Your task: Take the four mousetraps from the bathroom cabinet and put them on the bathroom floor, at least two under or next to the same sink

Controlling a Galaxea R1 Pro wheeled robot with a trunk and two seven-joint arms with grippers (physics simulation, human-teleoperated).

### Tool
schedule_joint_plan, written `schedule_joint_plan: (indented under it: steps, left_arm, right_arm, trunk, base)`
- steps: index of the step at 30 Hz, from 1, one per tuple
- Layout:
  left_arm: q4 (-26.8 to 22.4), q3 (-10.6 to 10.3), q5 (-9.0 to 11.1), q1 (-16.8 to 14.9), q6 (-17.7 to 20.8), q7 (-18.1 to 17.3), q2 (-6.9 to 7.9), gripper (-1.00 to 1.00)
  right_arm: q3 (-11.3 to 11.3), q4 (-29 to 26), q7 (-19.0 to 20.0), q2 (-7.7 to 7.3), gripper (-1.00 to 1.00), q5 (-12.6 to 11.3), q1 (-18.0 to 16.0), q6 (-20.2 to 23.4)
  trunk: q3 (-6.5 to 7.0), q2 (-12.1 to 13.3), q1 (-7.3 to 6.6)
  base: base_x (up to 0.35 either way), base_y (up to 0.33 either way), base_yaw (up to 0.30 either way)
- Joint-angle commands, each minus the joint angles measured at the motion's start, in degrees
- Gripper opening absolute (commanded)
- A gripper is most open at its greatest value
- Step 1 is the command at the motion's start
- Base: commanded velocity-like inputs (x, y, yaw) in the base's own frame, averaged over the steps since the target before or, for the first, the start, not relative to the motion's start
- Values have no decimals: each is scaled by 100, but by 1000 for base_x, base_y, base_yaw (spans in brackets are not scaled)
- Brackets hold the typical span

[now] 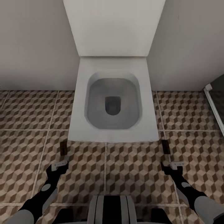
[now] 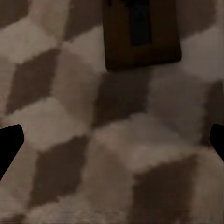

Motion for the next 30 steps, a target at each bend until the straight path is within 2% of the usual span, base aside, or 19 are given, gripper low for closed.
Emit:
schedule_joint_plan:
  steps: [1, 23, 30]
  left_arm:
    - [7, -50, 35, -4, -26, 44, 7, 100]
    - [23, -62, 29, -4, -31, 42, 7, 100]
    - [23, -73, 30, -3, -31, 36, 1, 100]
  right_arm:
    - [121, 9, -33, -3, 100, -4, 3, 25]
    - [121, 9, -33, -3, 100, -4, 3, 24]
    - [121, 9, -32, -3, 100, -4, 3, 25]
  trunk:
    - [-3, -1, -3]
    - [-3, -1, -3]
    - [-3, -1, -3]
  base:
    - [-339, 0, 0]
    - [-338, 0, 0]
    - [-112, 0, 0]
